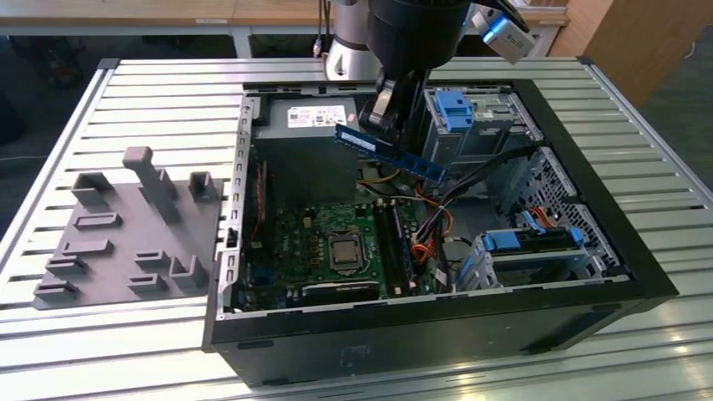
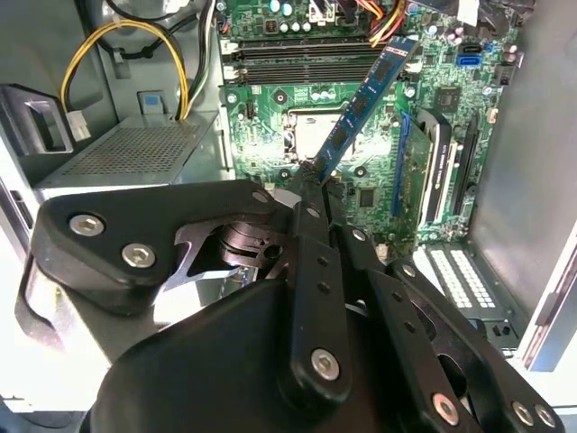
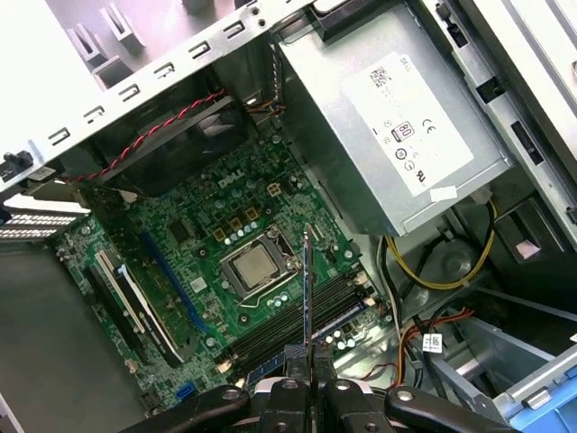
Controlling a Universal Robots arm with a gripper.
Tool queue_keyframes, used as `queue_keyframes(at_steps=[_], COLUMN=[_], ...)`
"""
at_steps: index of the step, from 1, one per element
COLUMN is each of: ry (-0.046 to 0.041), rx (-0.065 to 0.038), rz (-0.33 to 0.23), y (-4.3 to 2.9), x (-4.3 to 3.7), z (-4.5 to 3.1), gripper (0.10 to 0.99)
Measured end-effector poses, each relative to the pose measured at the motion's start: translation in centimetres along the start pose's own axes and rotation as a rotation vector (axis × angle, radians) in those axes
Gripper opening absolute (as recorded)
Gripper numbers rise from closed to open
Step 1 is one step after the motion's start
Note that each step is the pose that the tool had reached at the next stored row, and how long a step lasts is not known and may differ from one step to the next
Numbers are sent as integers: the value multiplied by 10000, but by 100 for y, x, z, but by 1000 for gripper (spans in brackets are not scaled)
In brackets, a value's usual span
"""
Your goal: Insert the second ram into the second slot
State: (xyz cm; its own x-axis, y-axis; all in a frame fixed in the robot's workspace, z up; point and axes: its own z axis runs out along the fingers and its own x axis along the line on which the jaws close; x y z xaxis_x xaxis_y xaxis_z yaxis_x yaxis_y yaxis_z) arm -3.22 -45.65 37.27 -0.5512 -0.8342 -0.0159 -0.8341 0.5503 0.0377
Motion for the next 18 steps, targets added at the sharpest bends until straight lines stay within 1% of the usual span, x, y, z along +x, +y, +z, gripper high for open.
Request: queue_keyframes(at_steps=[18], ry=[-32], rx=[14], rz=[871], y=[0], x=[0], z=[0], gripper=[137])
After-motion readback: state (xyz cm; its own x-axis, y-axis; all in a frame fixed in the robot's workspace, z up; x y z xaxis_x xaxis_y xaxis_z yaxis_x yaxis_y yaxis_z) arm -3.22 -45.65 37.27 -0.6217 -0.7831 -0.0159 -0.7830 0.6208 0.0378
